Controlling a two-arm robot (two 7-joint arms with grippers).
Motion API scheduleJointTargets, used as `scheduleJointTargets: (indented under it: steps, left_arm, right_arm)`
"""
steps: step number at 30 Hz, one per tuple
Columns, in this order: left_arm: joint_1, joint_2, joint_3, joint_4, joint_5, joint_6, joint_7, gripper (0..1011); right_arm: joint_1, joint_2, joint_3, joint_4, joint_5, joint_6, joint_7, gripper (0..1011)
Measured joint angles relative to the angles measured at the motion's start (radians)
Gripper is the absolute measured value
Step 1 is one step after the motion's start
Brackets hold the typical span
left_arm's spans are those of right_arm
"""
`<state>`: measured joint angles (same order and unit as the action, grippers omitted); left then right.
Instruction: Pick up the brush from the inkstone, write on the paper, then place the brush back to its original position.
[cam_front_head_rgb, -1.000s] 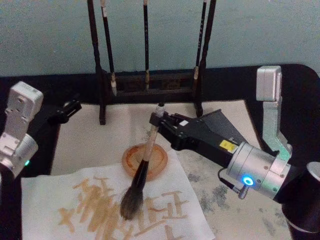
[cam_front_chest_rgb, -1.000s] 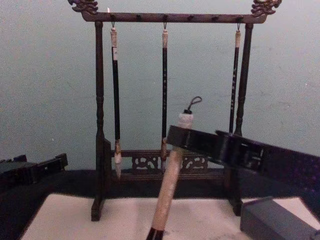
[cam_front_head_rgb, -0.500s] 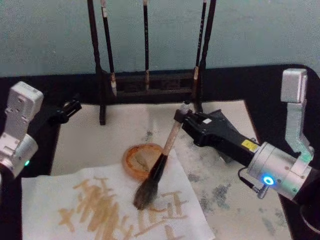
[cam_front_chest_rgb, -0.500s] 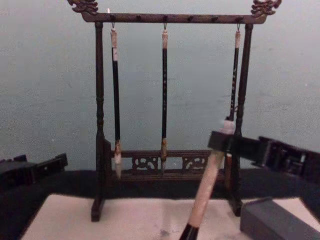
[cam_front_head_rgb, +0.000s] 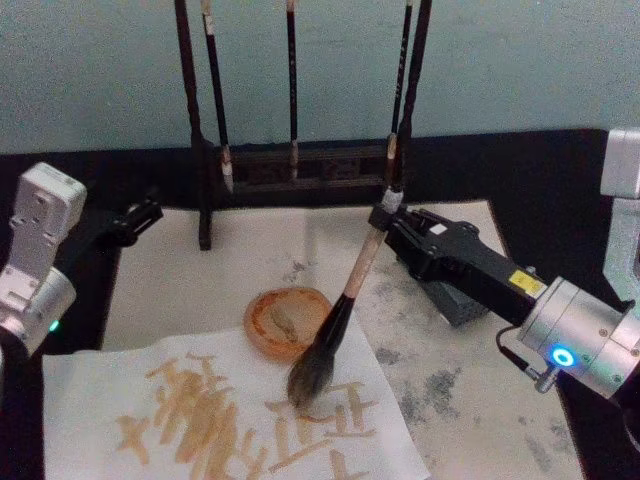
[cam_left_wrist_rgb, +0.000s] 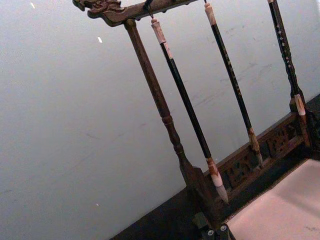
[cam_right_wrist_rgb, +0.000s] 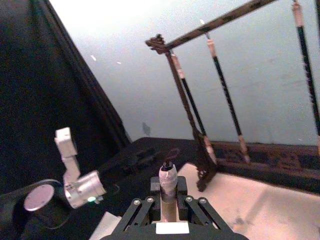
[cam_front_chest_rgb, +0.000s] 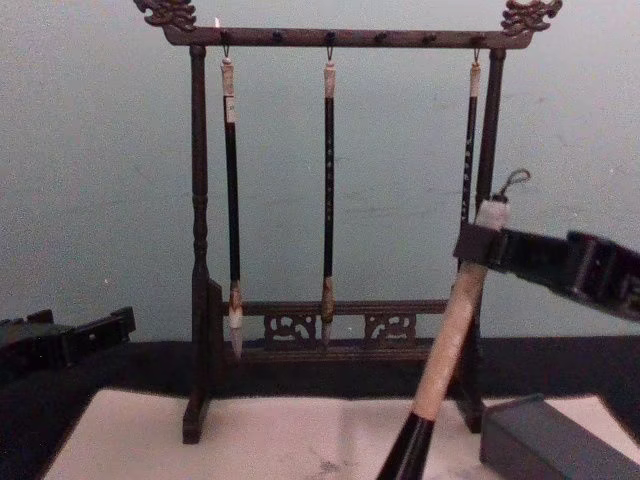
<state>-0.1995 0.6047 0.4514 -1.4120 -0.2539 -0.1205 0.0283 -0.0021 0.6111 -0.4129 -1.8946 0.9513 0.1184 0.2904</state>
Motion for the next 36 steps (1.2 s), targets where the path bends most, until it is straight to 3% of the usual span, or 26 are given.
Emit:
scheduleJointTargets:
  steps: [13, 22, 29, 36]
  left_arm:
    - [0.0, 0.0, 0.0, 0.0, 0.0, 0.0, 0.0, 1002]
    - [0.0, 0.0, 0.0, 0.0, 0.0, 0.0, 0.0, 1002]
    - [0.0, 0.0, 0.0, 0.0, 0.0, 0.0, 0.0, 1002]
    - [0.0, 0.0, 0.0, 0.0, 0.0, 0.0, 0.0, 1002]
  right_arm:
    - [0.036, -0.025, -0.059, -0.04, -0.011, 0.01, 0.032, 192]
    - [0.066, -0.056, -0.112, -0.001, -0.025, 0.025, 0.039, 192]
    - [0.077, -0.07, -0.124, 0.042, -0.023, 0.033, 0.039, 192]
    - [0.07, -0.064, -0.113, 0.065, -0.011, 0.029, 0.038, 192]
